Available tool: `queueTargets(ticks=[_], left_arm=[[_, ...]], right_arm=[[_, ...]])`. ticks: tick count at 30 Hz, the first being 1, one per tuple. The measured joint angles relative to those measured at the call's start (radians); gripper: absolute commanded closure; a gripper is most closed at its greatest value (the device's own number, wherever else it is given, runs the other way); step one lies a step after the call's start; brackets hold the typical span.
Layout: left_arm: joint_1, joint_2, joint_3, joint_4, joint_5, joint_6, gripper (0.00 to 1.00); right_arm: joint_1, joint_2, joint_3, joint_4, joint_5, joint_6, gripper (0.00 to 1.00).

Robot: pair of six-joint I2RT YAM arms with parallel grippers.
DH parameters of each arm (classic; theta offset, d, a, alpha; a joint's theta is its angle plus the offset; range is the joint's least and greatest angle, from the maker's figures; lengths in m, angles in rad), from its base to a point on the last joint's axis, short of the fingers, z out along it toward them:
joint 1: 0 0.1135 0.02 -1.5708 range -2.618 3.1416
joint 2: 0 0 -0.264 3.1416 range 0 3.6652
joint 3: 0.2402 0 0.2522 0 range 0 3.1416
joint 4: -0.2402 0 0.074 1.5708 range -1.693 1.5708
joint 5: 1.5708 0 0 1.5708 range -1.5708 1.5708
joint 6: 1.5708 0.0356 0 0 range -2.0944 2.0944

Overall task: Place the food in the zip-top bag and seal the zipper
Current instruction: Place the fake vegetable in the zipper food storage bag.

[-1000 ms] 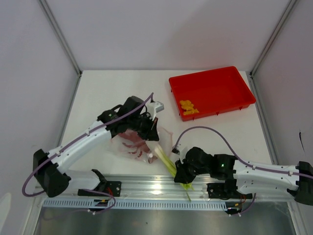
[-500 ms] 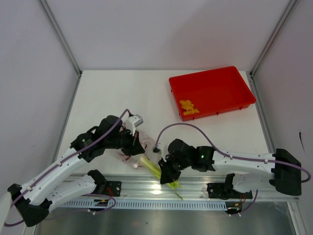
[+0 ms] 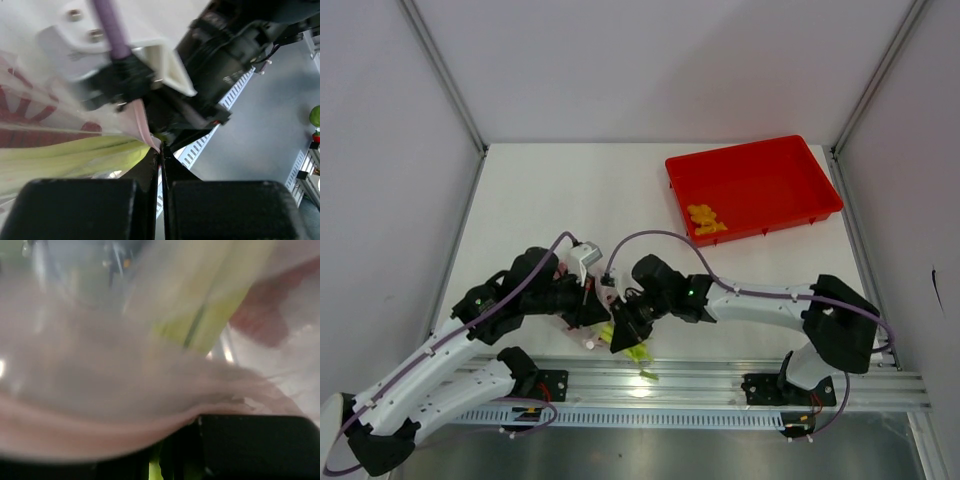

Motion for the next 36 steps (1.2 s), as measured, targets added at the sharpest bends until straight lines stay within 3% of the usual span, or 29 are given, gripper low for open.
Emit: queueTargets(ticks=[4,12,18,19,22,27,36], left_arm=[[0.002,-0.016,-0.002,-0.010,0.000,-0.019,0.99],[-0.008,-0.026,-0.017,-0.005,0.007,-0.063,0.99],[-0.018,-0.031,-0.021,-0.010,-0.005,-0.079,0.99],[-0.018,-0.032,-0.023,-0.018,-0.015,-0.080,0.99],[-0.021,-0.038,-0.026,-0.019,-0.021,-0.088,0.99],[-0.030,-0.028,-0.026,0.004,-0.006,-0.102,0.99],[-0.045,0.015,-0.007,0.105,0.061,-0.124,1.00]], right_arm=[[0.003,0.095,0.053,0.082,0.022,0.038,0.98],[0.051,0.198,0.065,0.242,0.249,0.074,0.94],[0.071,0.288,0.092,0.314,0.385,0.073,0.56],[0.071,0.301,0.101,0.308,0.407,0.072,0.46],[0.081,0.296,0.103,0.282,0.470,0.060,0.32],[0.116,0.187,0.053,0.226,0.544,0.051,0.27],[0.126,-0.022,-0.047,0.103,0.592,0.056,0.30]])
